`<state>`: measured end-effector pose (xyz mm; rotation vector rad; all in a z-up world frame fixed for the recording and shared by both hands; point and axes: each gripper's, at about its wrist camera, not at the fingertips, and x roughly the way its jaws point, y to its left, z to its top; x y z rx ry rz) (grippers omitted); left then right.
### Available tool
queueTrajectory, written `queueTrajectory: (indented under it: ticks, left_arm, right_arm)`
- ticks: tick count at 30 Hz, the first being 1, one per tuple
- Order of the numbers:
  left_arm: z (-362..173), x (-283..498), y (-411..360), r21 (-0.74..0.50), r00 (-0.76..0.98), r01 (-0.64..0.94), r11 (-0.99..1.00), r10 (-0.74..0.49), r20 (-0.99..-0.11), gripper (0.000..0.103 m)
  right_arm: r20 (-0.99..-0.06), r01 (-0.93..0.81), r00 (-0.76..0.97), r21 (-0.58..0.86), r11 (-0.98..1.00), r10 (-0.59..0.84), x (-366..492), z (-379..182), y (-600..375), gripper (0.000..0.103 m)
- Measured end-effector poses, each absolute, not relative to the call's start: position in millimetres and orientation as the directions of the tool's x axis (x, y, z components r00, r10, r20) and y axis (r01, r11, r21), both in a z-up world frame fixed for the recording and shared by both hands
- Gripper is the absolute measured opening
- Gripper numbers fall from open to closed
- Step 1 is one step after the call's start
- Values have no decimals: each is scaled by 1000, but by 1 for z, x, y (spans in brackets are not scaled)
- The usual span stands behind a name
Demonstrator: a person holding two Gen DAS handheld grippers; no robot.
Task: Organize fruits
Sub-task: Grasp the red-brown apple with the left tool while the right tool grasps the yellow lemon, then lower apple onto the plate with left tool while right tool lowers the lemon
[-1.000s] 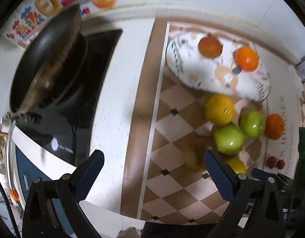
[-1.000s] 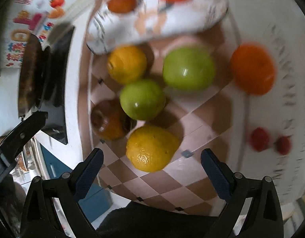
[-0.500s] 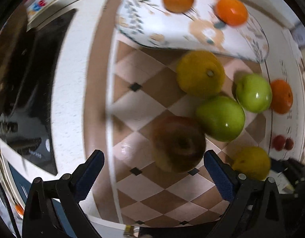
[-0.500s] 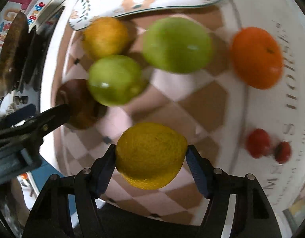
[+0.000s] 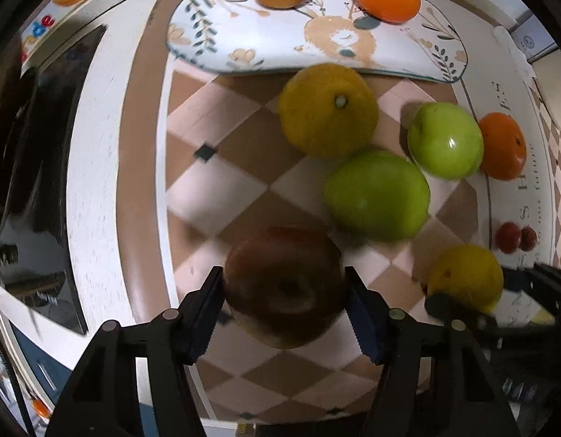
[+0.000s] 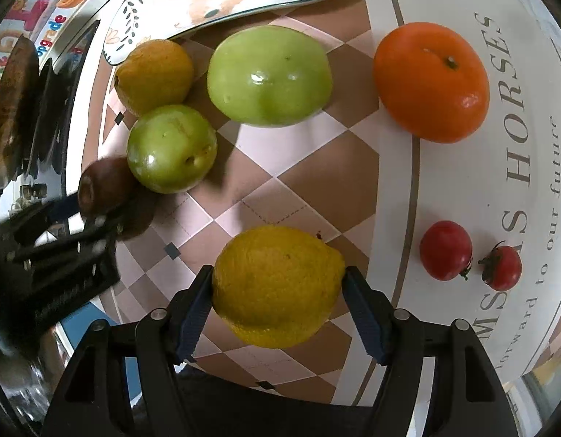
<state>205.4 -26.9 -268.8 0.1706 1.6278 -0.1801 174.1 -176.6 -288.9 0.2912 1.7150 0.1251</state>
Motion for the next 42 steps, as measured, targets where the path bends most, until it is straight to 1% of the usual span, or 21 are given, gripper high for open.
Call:
queueTrajectory:
  ticks: [10,16,20,25,27,29,32,36,40,42]
  left_arm:
    - [-273,184,-4,-20,-70,143,990,-10,-998,61]
    - [-260,192,8,-31,-59,134,990,-23,-998,61]
    - [-219,208,9,-81,-11,125,989,-80,-997,61]
    - [-161,246,12,-174,91,113,978,-185,-979,61]
    - [-147,271,15,-198,116,115,973,-211,-971,61]
    - [-144,294,14,-189,132,119,975,-204,-970,61]
    - [-155,327,16,-141,135,127,982,-158,-978,61]
    - [-195,370,13,-114,56,123,986,-122,-991,61]
    - [-229,395,17,-105,-25,95,990,-104,-994,61]
    - [-238,399,16,-98,-44,93,991,-94,-995,61]
  right_arm:
    - [-964,109,-106,231,967,243,178,-287,-164,73]
    - [-968,99,-88,227,969,236,178,-283,-163,72]
    - [-964,98,-33,260,961,264,180,-261,-160,72]
    - [-946,87,80,320,943,314,203,-211,-163,72]
    - [-940,78,121,329,941,319,223,-195,-162,72]
    - [-941,72,151,316,946,303,248,-187,-160,72]
    - [-953,73,160,271,960,257,284,-191,-158,72]
    - [-972,84,116,215,973,205,326,-214,-159,72]
    - [-983,87,73,172,981,166,351,-237,-149,72]
    - [-987,86,54,157,984,152,358,-246,-148,72]
